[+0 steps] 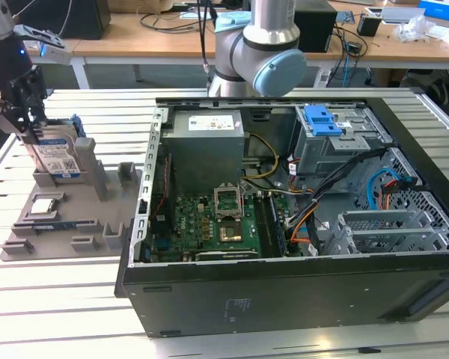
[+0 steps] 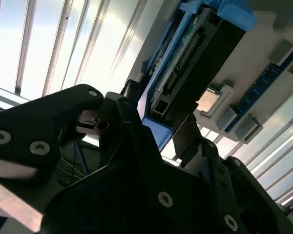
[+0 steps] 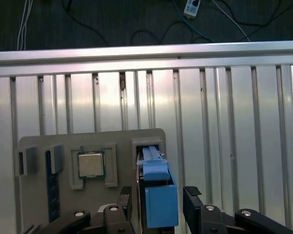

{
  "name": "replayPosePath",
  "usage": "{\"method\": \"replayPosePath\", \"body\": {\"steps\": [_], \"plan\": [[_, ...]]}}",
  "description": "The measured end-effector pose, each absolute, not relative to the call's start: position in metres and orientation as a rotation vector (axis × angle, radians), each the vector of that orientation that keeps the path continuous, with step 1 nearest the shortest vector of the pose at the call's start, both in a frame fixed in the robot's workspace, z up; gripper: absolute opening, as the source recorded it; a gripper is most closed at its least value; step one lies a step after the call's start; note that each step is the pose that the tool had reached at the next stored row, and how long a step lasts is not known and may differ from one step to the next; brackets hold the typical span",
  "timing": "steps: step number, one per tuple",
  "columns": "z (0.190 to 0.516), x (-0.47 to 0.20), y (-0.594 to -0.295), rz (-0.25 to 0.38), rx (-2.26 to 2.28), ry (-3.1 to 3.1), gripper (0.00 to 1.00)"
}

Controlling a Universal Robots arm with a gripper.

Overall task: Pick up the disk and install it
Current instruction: 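Pick up the disk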

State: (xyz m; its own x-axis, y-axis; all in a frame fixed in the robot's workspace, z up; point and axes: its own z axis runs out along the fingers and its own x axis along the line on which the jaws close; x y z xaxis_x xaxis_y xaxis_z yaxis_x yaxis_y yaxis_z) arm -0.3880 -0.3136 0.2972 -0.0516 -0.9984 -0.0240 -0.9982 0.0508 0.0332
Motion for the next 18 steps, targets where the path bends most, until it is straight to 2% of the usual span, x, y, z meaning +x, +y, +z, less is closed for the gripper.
{"method": "replayPosePath", "body": {"steps": [15, 16, 17, 18], "plan": [[0.283, -0.392, -0.313, -0.064, 2.170, -2.263, 0.54], [0.283, -0.392, -0.313, -0.063, 2.170, -2.263, 0.53], [0.283, -0.392, -0.313, -0.063, 2.170, -2.263, 0.40], [0.283, -0.392, -0.313, -0.064, 2.170, -2.263, 0.40]]}}
